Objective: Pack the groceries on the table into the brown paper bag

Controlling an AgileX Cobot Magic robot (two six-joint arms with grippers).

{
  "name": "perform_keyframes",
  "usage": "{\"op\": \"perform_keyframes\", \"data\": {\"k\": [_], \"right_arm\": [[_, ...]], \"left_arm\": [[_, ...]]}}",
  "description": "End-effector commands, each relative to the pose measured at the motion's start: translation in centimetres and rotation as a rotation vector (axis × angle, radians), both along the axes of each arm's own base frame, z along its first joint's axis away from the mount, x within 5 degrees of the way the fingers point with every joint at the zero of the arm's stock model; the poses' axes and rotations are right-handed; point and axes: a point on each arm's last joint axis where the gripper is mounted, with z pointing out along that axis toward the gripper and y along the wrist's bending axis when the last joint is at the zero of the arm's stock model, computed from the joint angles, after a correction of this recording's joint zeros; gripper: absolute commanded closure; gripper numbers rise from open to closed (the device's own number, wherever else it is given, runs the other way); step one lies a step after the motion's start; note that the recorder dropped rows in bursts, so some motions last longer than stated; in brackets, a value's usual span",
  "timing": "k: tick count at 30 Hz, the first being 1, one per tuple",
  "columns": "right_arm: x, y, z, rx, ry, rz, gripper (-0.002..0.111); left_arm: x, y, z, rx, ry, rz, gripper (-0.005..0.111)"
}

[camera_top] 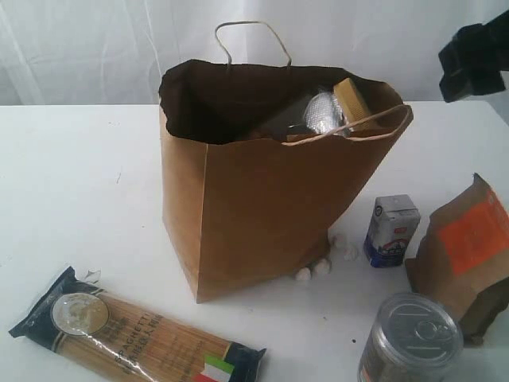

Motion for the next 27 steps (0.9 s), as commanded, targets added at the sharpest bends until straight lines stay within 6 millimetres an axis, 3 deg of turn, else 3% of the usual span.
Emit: {"op": "perform_keyframes", "data": {"k": [1,16,27], "right_arm": [[0.8,1.0,-0.4,0.087,-0.011,0.094,0.035],[5.1,2.0,-3.9,0.098,0.025,0.128,0.043],[7.1,2.3,-5.6,0.096,0.01,0.119,0.045]], "left_arm": [[0.0,0.0,-0.1,-0.003,0.002,0.003,0.107],[0.0,0.0,-0.1,-0.003,0.002,0.003,0.107],[0.0,0.0,-0.1,-0.003,0.002,0.003,0.107]]}}
